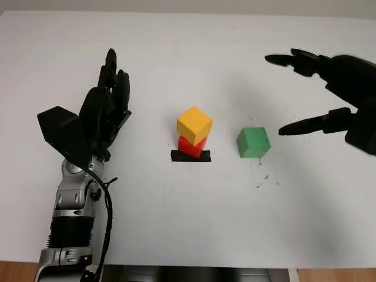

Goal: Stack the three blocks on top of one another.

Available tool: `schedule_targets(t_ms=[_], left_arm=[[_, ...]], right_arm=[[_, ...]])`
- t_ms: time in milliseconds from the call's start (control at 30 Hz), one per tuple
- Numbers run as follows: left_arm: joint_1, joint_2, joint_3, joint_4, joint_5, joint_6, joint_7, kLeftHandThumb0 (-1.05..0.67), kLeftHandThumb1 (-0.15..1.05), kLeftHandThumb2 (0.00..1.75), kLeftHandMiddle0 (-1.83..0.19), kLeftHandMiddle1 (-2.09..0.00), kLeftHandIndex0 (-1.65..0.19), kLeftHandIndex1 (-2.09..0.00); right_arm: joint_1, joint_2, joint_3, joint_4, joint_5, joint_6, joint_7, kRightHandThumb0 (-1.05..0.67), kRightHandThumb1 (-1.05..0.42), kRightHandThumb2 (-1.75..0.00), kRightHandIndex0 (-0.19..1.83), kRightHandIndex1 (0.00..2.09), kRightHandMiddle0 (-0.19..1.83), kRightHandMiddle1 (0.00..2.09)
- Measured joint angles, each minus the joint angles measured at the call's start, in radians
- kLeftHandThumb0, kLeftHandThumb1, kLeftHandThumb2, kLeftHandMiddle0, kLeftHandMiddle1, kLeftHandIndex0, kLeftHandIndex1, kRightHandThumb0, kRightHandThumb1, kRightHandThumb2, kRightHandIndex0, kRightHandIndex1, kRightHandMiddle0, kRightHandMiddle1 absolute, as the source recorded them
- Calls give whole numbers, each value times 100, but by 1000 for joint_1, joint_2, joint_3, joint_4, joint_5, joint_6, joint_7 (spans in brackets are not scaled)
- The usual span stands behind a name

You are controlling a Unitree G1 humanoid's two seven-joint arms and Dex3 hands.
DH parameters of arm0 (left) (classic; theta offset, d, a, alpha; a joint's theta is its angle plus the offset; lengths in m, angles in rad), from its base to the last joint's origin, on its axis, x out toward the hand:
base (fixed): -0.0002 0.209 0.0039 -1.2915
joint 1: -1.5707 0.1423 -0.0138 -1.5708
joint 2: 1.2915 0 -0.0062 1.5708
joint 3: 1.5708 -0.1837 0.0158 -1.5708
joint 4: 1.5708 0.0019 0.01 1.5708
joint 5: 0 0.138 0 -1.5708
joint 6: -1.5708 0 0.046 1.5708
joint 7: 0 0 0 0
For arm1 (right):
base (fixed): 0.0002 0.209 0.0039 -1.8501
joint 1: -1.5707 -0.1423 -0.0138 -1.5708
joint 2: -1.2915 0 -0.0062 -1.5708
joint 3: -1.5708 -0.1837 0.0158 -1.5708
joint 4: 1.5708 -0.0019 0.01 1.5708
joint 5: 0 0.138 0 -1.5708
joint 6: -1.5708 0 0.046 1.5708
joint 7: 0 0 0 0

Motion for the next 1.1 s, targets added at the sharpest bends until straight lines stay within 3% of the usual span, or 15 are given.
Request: schedule_targets(t_ms=[267,433,800,1100], left_arm=[[0,4,-2,3,6,1,-10,-80,105,63,18,-6,17,-5],[-1,5,-2,3,7,6,-10,-80,105,62,19,-5,19,-4],[-1,12,-2,2,6,12,-16,-80,105,61,18,-5,19,-5],[-1,13,0,1,5,18,-16,-82,105,60,18,-5,19,-5]], right_arm=[[82,42,93,-22,-131,22,-85,-67,-91,-4,-5,5,20,7],[64,83,159,26,-153,27,-106,-68,-89,-4,-3,6,23,8],[44,96,171,55,-156,10,-142,-64,-83,-4,1,7,30,9],[45,96,173,81,-151,-27,-165,-54,-81,-5,11,10,47,18]])
